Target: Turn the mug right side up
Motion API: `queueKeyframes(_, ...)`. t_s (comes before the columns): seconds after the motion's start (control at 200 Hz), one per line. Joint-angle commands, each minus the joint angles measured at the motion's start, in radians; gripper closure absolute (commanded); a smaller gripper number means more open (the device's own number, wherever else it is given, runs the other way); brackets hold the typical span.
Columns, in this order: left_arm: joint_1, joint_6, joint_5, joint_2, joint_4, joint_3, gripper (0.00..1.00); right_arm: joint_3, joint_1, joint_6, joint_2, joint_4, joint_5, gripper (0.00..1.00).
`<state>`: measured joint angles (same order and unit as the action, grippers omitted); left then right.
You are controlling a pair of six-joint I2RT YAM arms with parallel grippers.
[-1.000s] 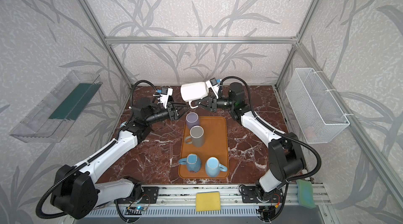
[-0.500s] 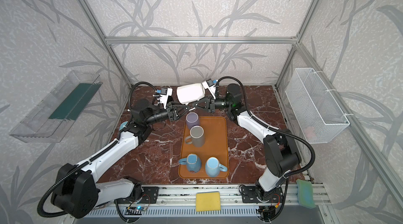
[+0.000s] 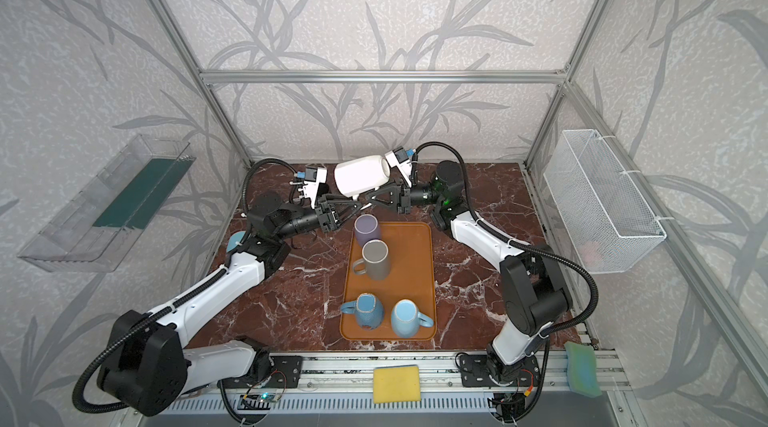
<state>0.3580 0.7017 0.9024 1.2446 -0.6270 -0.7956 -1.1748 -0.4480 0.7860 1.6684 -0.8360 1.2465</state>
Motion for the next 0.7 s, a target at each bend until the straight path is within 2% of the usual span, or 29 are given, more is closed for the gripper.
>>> queueKeyframes(0.0, 0.002, 0.027, 0.006, 0.007, -0.099, 0.004, 0.43, 0.001, -0.015, -0.002, 0.001, -0.093, 0.022, 1.00)
queueKeyframes(0.445, 0.003, 0.039, -0.016, 0.002, -0.134, 0.009, 0.49, 0.021, -0.024, -0.032, 0.007, -0.079, 0.047, 1.00)
queueKeyframes(0.53, 0.002, 0.038, -0.018, -0.001, -0.134, 0.010, 0.56, 0.027, -0.026, -0.048, 0.004, -0.067, 0.054, 1.00)
queueKeyframes(0.635, 0.002, 0.039, -0.023, -0.004, -0.135, 0.008, 0.75, 0.032, -0.027, -0.076, 0.004, -0.042, 0.060, 1.00)
queueKeyframes(0.695, 0.002, 0.039, -0.025, -0.005, -0.134, 0.007, 0.78, 0.035, -0.028, -0.091, 0.001, -0.025, 0.060, 1.00)
